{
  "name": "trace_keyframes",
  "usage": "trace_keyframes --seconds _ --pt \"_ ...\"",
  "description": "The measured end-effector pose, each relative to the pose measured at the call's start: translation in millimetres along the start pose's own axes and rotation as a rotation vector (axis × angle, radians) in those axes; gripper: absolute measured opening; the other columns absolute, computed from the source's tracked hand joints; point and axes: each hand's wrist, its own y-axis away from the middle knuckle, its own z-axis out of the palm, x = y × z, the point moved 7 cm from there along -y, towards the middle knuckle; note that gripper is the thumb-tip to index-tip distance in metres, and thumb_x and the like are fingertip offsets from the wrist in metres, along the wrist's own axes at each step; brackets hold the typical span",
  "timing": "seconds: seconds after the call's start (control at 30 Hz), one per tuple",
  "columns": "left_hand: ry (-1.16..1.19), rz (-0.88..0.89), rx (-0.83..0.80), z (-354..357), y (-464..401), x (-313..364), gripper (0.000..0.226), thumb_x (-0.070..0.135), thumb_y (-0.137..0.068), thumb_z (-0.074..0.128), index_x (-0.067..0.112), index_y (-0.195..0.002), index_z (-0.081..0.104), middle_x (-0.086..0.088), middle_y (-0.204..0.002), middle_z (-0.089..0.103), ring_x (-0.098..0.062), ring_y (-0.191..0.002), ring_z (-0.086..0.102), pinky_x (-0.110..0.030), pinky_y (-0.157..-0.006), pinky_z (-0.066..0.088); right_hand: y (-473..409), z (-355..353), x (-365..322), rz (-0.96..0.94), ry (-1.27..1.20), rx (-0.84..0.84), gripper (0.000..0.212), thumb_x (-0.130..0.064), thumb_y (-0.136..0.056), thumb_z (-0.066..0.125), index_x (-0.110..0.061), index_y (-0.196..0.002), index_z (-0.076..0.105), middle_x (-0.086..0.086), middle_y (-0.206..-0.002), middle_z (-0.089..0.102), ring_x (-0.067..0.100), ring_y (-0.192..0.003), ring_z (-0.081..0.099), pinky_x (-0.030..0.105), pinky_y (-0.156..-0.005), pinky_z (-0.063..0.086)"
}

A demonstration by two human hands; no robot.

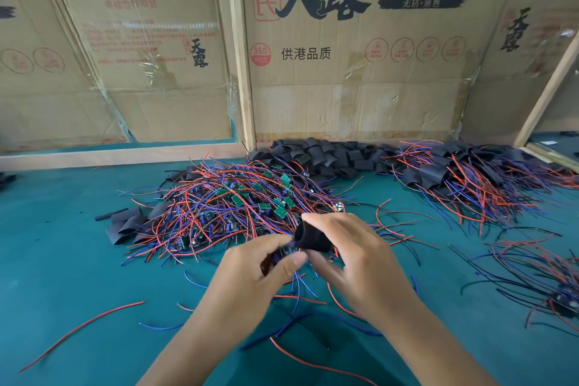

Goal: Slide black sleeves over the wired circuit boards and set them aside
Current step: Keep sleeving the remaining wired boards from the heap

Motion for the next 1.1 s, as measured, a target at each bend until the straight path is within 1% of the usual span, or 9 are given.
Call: trace_keyframes --seconds 0.07,0.13,0.27,0.47,0.63,0.73,0.87,1.0,1.1 --pt "-0.026 0.017 -0.078 5.5 0.3 -0.7 0.019 0.040 -0.095 0.064 0.040 -0.114 0.065 0.002 -0.087 0.063 -0.003 -0.069 0.049 -0.025 -0.067 0.044 1.0 1.9 2.1 0.014 -0.047 -0.032 0.042 -0.027 -0.091 0.071 -0.020 -0.131 0.061 -0.006 -0.113 0.061 0.014 -0.102 0.060 0.028 -0.084 0.049" --pt "0.034 -0.017 -0.084 6.0 1.3 -3.5 0.032 0.033 -0.096 0.065 0.047 -0.124 0.058 0.003 -0.095 0.068 -0.004 -0.078 0.057 -0.029 -0.078 0.049 0.6 2.9 4.0 0.020 -0.081 -0.058 0.042 -0.027 -0.092 0.070 -0.022 -0.132 0.060 -0.005 -0.113 0.060 0.014 -0.101 0.060 0.031 -0.080 0.051" --pt "0.159 -0.065 0.023 -1.6 -0.5 -6.8 0.018 0.031 -0.092 0.069 0.039 -0.101 0.056 -0.009 -0.079 0.061 -0.036 -0.074 0.056 -0.041 -0.070 0.049 0.0 5.2 4.7 -0.019 -0.080 -0.103 0.040 -0.026 -0.093 0.069 -0.021 -0.132 0.061 -0.003 -0.116 0.060 0.017 -0.103 0.062 0.035 -0.079 0.053" --pt "0.116 -0.060 0.078 -11.1 -1.1 -6.1 0.022 0.047 -0.081 0.069 0.032 -0.096 0.072 0.015 -0.071 0.061 0.000 -0.059 0.047 -0.013 -0.058 0.037 -0.2 6.0 2.0 -0.063 -0.082 -0.116 0.038 -0.026 -0.094 0.066 -0.018 -0.132 0.063 -0.001 -0.119 0.062 0.017 -0.106 0.064 0.035 -0.083 0.054" --pt "0.186 -0.055 0.115 -12.1 -1.6 -2.6 0.016 0.028 -0.083 0.077 0.022 -0.089 0.063 -0.005 -0.078 0.065 -0.008 -0.062 0.048 -0.017 -0.059 0.040 0.4 8.4 1.5 -0.066 -0.091 -0.130 0.040 -0.029 -0.095 0.065 -0.016 -0.132 0.063 -0.002 -0.121 0.065 0.018 -0.106 0.065 0.035 -0.086 0.053" --pt "0.150 -0.051 0.067 -9.5 -2.3 -4.3 0.019 0.035 -0.082 0.076 0.023 -0.089 0.063 -0.002 -0.078 0.067 -0.013 -0.065 0.054 -0.025 -0.065 0.045 2.2 11.5 -0.4 -0.081 -0.092 -0.143 0.039 -0.034 -0.096 0.063 -0.016 -0.131 0.063 -0.003 -0.122 0.065 0.015 -0.107 0.064 0.029 -0.088 0.051" --pt "0.036 -0.063 -0.080 -1.3 -2.1 -12.4 0.030 0.017 -0.087 0.076 0.038 -0.102 0.062 0.012 -0.089 0.066 -0.018 -0.075 0.058 -0.030 -0.074 0.049 3.5 15.5 7.4 -0.037 -0.134 -0.193 0.042 -0.029 -0.094 0.064 -0.013 -0.133 0.062 -0.002 -0.124 0.064 0.014 -0.111 0.061 0.025 -0.094 0.048" --pt "0.040 -0.094 -0.034 -1.4 -2.8 -18.6 0.039 0.011 -0.091 0.070 0.047 -0.103 0.060 0.013 -0.089 0.066 -0.018 -0.074 0.059 -0.037 -0.073 0.053 3.8 17.2 13.3 0.014 -0.190 -0.192 0.044 -0.024 -0.092 0.066 -0.011 -0.134 0.061 0.000 -0.125 0.064 0.010 -0.114 0.057 0.013 -0.099 0.039" --pt "0.033 -0.097 0.008 -3.0 -2.2 -18.6 0.030 0.015 -0.093 0.069 0.043 -0.097 0.059 0.015 -0.088 0.067 -0.015 -0.072 0.060 -0.031 -0.070 0.052 4.1 17.9 11.6 0.016 -0.203 -0.198 0.044 -0.029 -0.094 0.065 -0.012 -0.134 0.061 -0.002 -0.126 0.064 0.008 -0.115 0.056 0.010 -0.099 0.037"
